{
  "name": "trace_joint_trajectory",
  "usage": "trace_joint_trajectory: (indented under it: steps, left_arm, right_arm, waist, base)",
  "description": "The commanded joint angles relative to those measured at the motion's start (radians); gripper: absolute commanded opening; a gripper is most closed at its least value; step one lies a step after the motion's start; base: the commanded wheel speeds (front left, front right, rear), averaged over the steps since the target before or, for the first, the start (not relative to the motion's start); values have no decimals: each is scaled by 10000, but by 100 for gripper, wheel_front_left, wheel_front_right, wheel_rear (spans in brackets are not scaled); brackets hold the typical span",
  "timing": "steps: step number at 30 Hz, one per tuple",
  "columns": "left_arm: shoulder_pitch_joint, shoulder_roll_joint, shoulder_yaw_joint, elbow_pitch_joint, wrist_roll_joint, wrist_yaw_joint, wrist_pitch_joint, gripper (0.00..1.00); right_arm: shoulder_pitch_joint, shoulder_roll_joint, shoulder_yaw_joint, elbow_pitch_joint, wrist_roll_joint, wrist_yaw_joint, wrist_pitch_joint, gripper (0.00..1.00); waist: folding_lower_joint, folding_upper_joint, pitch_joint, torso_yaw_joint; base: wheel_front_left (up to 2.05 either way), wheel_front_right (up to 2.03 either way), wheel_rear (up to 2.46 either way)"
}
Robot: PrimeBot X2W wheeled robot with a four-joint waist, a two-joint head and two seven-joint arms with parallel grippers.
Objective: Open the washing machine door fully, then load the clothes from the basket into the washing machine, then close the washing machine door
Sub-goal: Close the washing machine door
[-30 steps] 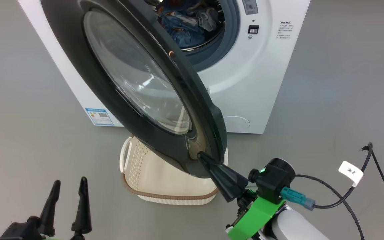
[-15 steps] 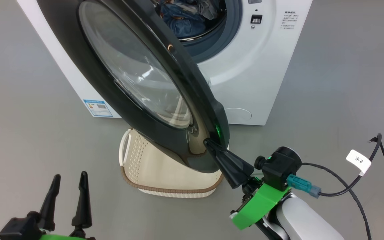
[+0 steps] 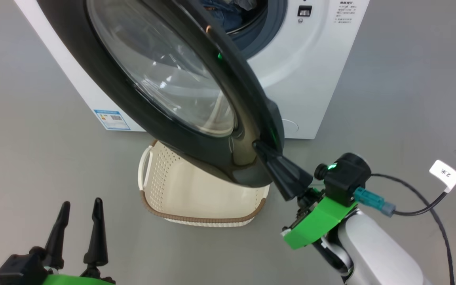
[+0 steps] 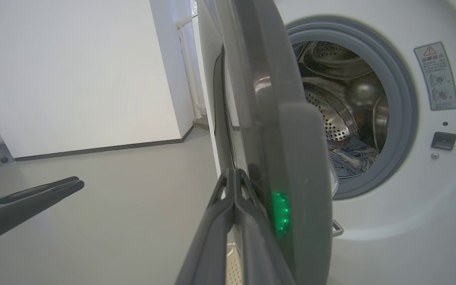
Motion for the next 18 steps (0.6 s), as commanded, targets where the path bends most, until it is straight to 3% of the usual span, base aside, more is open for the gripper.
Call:
trace_joint_trajectory:
  steps: [1,18]
  left_arm:
    - [-391,233,337,-332,-40,-25,-65,100]
    - [-747,463,225,-514,-188,-25,-65,100]
  right_arm:
    - [-345,25,-63,-269,-64,12,-48,0]
    - [-1753,-507,-936,-109,-343,12,-48,0]
  waist:
    - [0,-1,144,-25]
    - [0,-1,1322,170]
  base:
    - [0,0,0]
    - [0,0,0]
